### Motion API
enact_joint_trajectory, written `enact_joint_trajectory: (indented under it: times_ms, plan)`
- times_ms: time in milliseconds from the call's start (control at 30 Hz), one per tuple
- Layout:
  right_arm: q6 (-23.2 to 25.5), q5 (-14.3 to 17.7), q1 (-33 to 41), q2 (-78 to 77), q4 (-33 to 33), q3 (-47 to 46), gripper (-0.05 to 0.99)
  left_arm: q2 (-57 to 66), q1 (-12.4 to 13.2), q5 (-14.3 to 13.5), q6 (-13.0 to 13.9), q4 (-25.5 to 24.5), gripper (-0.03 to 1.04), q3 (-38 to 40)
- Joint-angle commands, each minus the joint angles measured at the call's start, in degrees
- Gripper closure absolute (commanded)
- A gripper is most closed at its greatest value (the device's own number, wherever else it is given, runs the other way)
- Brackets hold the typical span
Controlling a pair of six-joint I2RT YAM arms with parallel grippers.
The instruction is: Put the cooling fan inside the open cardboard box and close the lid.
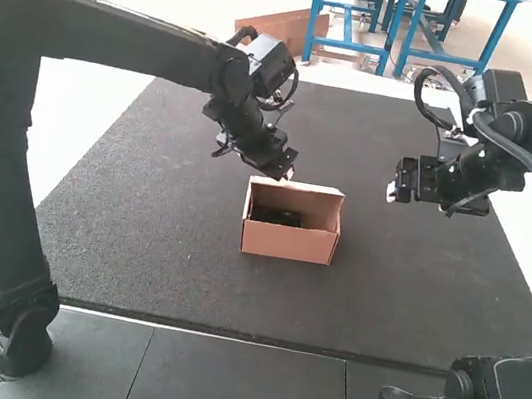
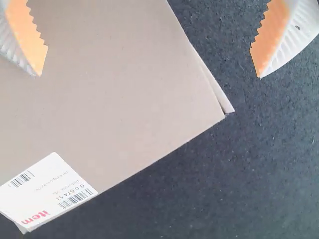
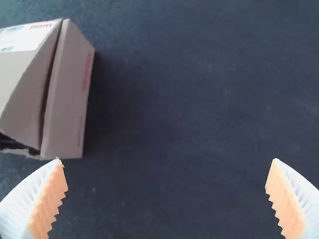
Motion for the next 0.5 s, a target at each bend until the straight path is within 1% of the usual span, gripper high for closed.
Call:
enact_joint_trajectory:
  times_ms: [0,167,267,333,400,467]
  plan:
    - [0.7,0.7,-1.7,-0.7,-0.3,0.6,0.02,-1.0,-1.4,1.3,-0.3,-0.2,0.04,-1.2]
    - [0.7,0.7,-1.6,-0.8,-1.0,0.5,0.02,-1.6,-2.9,2.1,-0.2,0.1,0.04,-4.2]
    - [0.6,0.7,-1.5,-0.8,-1.0,0.4,0.02,-1.6,-3.1,2.3,-0.2,0.9,0.04,-6.7]
    - [0.6,0.7,-1.5,-0.7,-1.0,0.3,0.02,-1.7,-3.1,2.3,-0.2,2.3,0.04,-8.6]
    - [0.6,0.7,-1.4,-0.7,-1.0,0.2,0.02,-1.7,-2.9,2.3,-0.2,4.8,0.04,-10.6]
    - [0.6,0.7,-1.3,-0.7,-1.0,0.1,0.02,-1.8,-2.8,2.3,-0.2,5.9,0.04,-11.8]
